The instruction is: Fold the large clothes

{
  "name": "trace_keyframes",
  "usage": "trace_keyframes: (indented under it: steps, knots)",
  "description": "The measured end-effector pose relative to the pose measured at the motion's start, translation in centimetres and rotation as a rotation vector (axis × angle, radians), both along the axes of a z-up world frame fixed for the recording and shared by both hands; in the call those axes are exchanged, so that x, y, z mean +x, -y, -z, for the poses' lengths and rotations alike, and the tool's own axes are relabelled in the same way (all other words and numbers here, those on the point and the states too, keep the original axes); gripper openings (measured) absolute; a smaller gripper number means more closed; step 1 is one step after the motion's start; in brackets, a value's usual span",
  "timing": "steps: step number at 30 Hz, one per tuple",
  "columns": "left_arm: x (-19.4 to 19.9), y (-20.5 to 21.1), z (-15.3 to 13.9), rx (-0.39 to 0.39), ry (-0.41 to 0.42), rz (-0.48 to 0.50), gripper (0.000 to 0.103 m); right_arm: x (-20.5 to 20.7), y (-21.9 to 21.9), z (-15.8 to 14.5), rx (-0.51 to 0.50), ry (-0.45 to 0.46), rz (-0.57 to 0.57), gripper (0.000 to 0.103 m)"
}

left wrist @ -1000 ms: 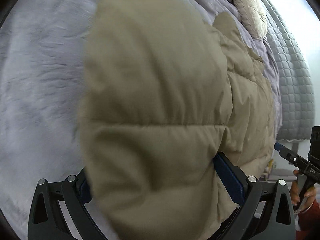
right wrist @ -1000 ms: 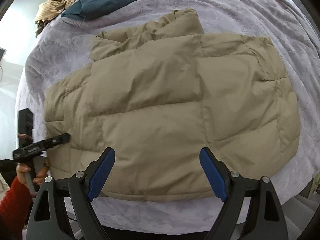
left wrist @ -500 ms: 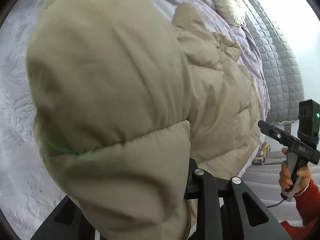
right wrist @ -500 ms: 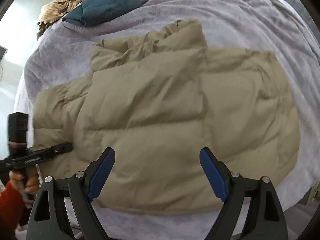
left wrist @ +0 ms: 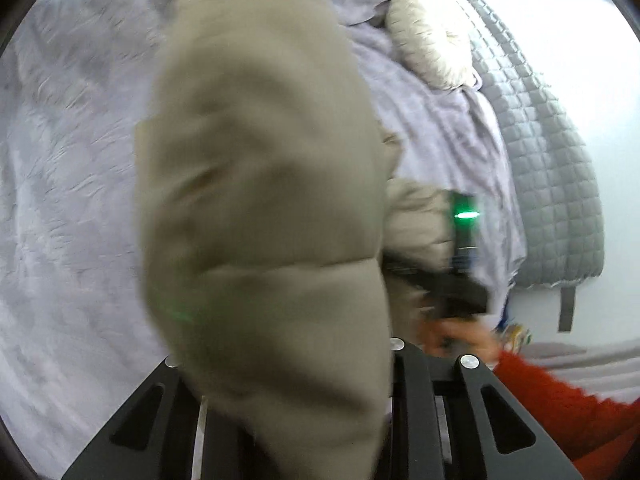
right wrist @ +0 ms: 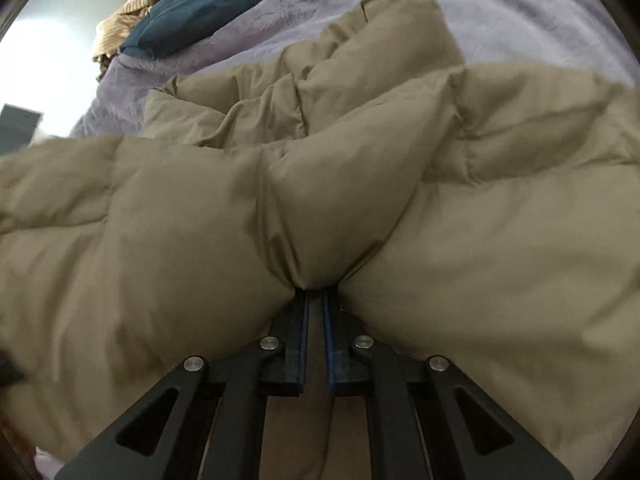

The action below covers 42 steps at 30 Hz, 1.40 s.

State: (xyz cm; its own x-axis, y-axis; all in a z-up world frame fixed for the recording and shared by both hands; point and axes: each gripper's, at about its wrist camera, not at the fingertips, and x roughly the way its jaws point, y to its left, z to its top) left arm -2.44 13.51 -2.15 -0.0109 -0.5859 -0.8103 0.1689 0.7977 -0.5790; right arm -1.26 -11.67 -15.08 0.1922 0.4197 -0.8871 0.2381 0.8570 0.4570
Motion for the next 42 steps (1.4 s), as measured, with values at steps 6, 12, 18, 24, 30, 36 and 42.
trace_keyframes:
  steps: [6,12,18,24,30,36,42]
  knots:
    - [0.0,10.7,-2.9,0.025,0.025,0.036,0.028,1.0,1.5,2.8,0.145,-0.024,0.029,0.003]
    - [0.8,18.6,-3.1,0.104,0.053,0.091,0.028,0.5,4.2,3.9,0.29,-0.056,0.092,0.0]
    - [1.2,21.6,-2.6,0.144,0.039,0.141,0.028,-2.0,10.1,0.2,0.354,0.002,0.182,0.005]
    - [0.9,26.2,0.2,0.081,-0.042,0.239,0.056,-8.3,17.7,-4.0,0.245,0.061,0.33,0.019]
    - [1.2,31.1,4.7,-0.01,-0.133,0.393,0.066,-15.0,20.2,-5.2,0.162,0.02,0.412,0.052]
    - [2.2,32.8,7.6,-0.01,-0.169,0.384,0.066,-19.7,19.1,-10.6,0.051,0.15,0.349,0.078]
    - [2.4,34.7,8.5,0.026,-0.155,0.432,0.066,-19.6,15.6,-11.9,0.098,0.182,0.262,0.078]
